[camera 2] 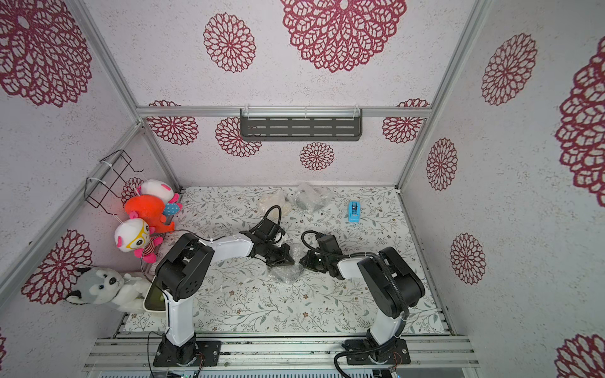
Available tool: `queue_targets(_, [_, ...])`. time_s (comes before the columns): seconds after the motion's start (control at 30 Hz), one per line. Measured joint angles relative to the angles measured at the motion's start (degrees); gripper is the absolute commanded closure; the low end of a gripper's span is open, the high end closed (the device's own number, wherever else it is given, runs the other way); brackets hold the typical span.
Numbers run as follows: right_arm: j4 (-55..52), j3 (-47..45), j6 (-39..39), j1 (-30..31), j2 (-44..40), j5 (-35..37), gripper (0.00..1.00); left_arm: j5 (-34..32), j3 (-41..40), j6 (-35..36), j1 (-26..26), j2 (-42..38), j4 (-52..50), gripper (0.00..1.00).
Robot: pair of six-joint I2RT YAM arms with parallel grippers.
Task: Wrap dinner plates in bubble wrap
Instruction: Stick the tape on the bubble wrap, then move the bubble wrap to the center of the board.
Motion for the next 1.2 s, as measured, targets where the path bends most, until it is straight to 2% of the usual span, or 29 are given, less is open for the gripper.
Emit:
queue_targets(0.03, [-0.3,0.1,-0.1,0.0,-0.4,0.1,0.98,-0.8,-0.4,0.0,0.0,-1.8,-0.9,0.84])
queue_targets(0.1, [-1.2,0.4,-0.2,0.0,-0.9,0.4,1.0,-3.1,-1.0,0.3,0.0,-6.6,-2.9,0.81])
queue_targets(0.23, [-1.8,0.5,-0.3,0.0,-1.0,1.0,1.0,-8.5,1.2,1.3,0.2,-12.7,-6.7,0.89])
queue_targets(0.3, [-1.9,0.6,-0.3,0.1,-1.0,1.1,1.0,-9.9,3.9,2.1,0.2,-11.2,-8.3,0.9])
queue_targets(0.43, [-1.9,0.6,-0.2,0.1,-1.0,1.4,1.0,-11.8,9.0,3.7,-0.6,-3.5,-10.6,0.95])
queue_targets(0.6, [-2.8,0.3,0.2,0.3,-1.2,2.4,1.0,-12.7,11.6,4.1,-1.5,5.8,-12.2,0.97])
queue_targets(0.7, [-2.3,0.0,0.3,0.3,-2.0,2.4,1.0,-13.0,12.0,4.1,-1.7,4.9,-13.0,0.94])
queue_targets(0.87, [-1.6,-0.8,1.0,0.3,-2.9,3.0,1.0,-13.6,9.4,3.4,-2.0,1.8,-13.2,0.94])
queue_targets(1.0, [0.3,-2.4,3.2,0.2,-4.1,4.0,1.0,-15.8,4.6,2.6,-1.5,-5.2,-13.6,0.77])
queue_targets(1.03, [1.1,-2.8,3.9,0.1,-4.4,4.9,1.0,-16.7,3.4,2.5,-1.4,-8.0,-13.7,0.71])
queue_targets(1.17, [3.2,-2.6,7.2,-1.2,-4.4,8.8,1.0,-24.9,-0.3,0.4,-0.7,-22.0,-13.2,0.37])
queue_targets(1.2, [3.6,-2.0,8.4,-1.6,-3.9,10.1,1.0,-27.5,-1.4,-0.4,-0.1,-25.8,-12.9,0.23])
